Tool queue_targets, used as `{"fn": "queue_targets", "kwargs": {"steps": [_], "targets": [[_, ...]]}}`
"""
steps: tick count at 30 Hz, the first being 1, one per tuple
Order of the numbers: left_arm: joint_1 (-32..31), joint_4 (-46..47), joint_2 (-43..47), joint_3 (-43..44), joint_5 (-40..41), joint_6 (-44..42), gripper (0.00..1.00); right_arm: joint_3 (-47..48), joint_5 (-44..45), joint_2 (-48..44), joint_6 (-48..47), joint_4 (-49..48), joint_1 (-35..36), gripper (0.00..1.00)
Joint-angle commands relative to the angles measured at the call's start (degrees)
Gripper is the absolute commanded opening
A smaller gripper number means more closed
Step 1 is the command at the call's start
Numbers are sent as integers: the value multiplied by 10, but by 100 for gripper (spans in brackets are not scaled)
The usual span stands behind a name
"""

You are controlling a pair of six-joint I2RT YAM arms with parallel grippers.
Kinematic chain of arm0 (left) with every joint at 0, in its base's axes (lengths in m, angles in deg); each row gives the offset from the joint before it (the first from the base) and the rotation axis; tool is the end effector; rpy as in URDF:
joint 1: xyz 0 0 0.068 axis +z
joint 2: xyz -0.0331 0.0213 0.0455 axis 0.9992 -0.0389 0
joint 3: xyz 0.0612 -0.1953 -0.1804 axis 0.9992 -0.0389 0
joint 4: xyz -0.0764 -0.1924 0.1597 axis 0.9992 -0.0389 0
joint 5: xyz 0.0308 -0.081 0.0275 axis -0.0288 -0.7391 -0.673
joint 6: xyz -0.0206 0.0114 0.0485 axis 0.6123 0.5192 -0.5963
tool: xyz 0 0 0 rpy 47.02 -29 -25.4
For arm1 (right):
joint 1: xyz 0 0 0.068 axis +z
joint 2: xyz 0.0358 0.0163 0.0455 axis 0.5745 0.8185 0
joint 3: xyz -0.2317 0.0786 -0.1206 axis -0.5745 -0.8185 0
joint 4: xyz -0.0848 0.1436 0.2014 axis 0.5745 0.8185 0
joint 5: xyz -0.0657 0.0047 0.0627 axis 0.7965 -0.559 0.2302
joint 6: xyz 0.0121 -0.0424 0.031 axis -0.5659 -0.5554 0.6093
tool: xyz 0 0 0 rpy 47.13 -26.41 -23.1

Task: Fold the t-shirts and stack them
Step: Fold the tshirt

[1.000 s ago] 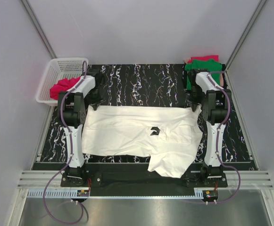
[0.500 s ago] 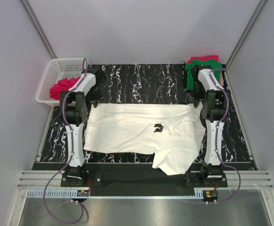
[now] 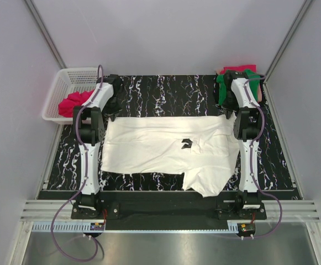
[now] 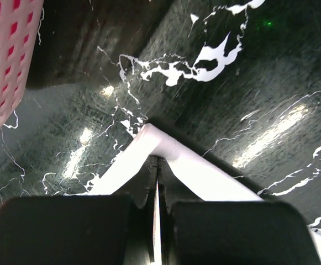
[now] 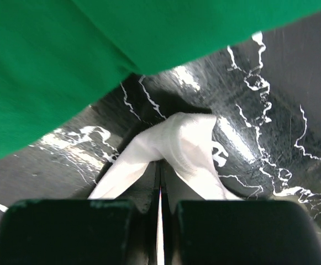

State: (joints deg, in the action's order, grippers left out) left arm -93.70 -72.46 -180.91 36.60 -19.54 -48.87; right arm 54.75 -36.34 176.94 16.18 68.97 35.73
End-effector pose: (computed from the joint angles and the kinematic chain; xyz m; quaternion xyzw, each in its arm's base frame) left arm 0.4763 -0.0391 0.1674 -0.2716 0.9502 0.1178 0.0977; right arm 0.5035 -0.0033 0.1594 0.2819 0.9505 -0.1184 0.0558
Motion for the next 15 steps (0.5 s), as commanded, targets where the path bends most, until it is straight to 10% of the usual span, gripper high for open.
{"fn": "queue_targets", "kwargs": {"steps": [1, 15], "targets": [[4, -12, -14, 47, 12, -5, 0, 36, 2, 22, -3, 1, -4, 0], [7, -15, -30, 72, 16, -5, 0, 63, -13, 32, -14, -6, -4, 0]]}}
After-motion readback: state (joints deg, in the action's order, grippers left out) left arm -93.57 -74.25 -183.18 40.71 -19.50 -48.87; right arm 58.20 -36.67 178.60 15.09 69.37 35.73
